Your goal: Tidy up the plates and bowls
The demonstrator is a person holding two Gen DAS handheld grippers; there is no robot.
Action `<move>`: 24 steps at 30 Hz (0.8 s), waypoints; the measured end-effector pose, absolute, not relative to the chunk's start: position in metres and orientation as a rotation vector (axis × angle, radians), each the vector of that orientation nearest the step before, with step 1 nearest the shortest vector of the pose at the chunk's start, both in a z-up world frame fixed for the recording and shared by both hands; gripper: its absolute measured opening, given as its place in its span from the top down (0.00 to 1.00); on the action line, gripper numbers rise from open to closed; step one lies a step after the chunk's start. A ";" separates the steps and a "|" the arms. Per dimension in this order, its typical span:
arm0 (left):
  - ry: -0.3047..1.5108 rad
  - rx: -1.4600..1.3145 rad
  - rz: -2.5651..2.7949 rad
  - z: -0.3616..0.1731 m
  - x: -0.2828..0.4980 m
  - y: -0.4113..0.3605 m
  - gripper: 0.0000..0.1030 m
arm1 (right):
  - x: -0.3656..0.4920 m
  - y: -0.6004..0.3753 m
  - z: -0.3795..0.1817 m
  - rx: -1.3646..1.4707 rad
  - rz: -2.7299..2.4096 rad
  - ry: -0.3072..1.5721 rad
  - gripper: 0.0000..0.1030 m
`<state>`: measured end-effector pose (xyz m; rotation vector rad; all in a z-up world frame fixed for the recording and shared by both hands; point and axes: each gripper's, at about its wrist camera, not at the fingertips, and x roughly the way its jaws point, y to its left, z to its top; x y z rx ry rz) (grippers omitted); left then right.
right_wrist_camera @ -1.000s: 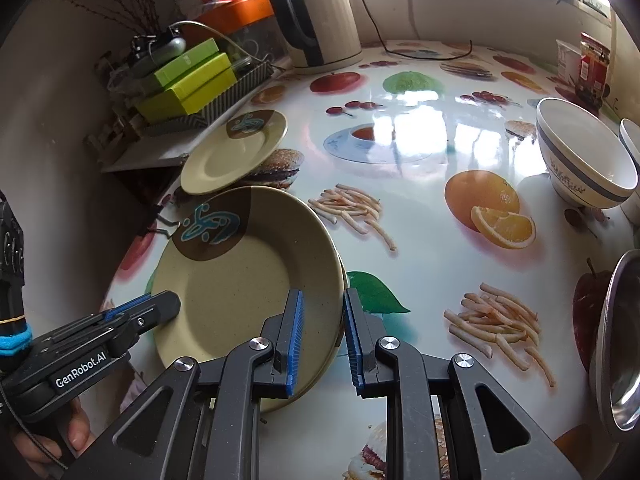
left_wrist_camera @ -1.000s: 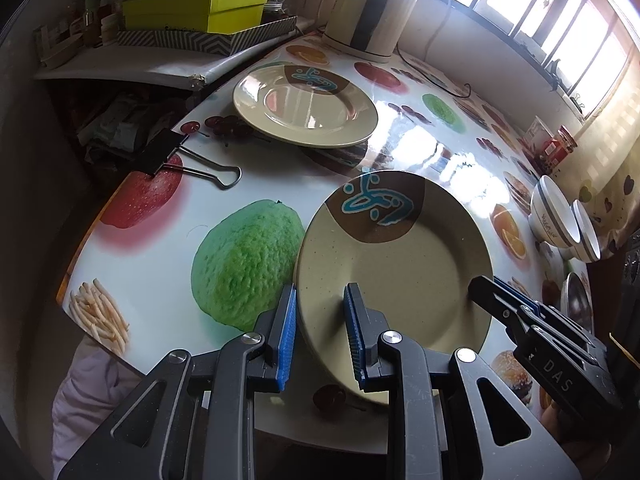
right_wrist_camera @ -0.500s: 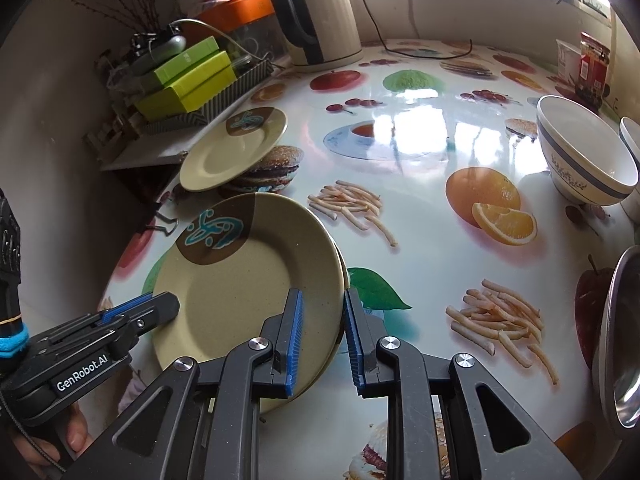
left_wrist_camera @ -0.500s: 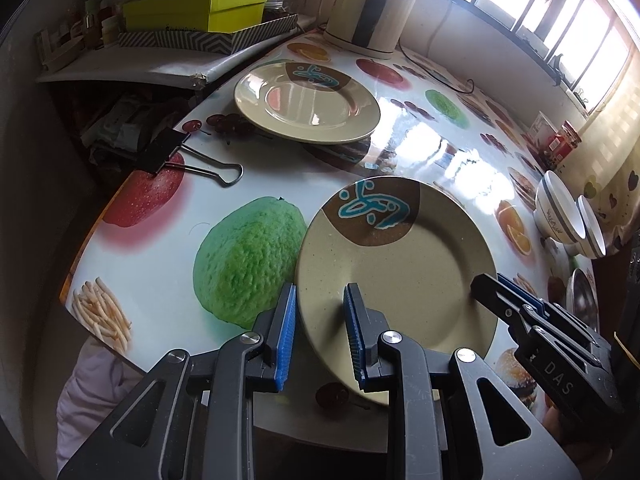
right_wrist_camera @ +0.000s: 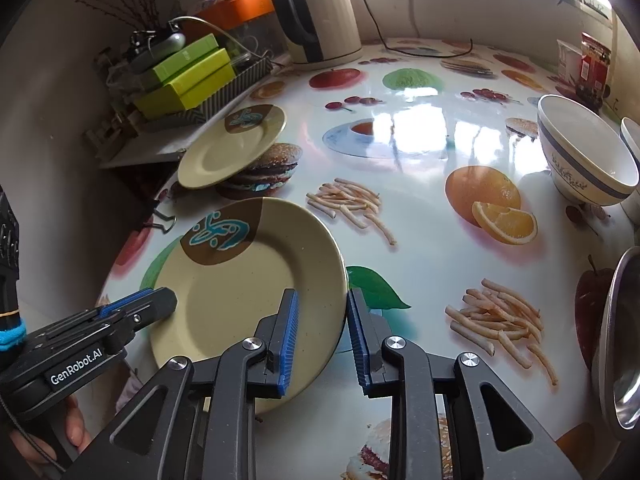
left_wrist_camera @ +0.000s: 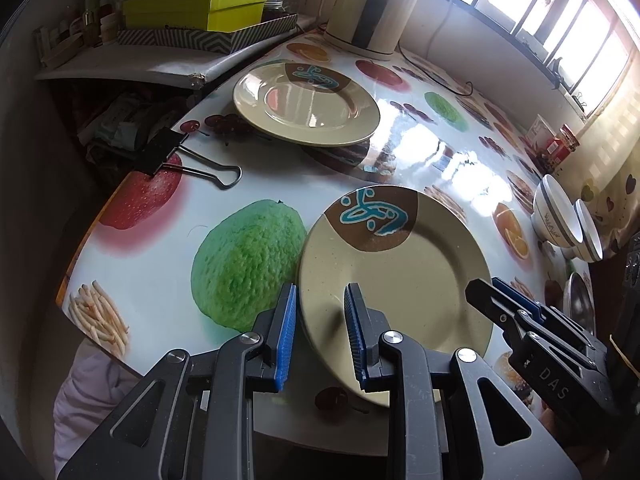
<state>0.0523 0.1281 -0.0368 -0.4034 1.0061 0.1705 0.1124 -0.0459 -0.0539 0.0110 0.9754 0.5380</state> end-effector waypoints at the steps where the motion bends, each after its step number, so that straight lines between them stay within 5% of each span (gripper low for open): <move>1: 1.005 -0.405 0.168 -0.037 0.052 0.129 0.75 | 0.113 -0.046 -0.054 0.009 0.538 0.975 0.74; 13: 0.999 -0.432 0.140 -0.036 0.055 0.137 0.67 | 0.115 -0.042 -0.048 -0.010 0.535 0.954 0.59; 24: 0.954 -0.453 0.170 -0.020 0.065 0.168 0.64 | 0.136 -0.040 -0.027 -0.008 0.535 0.919 0.56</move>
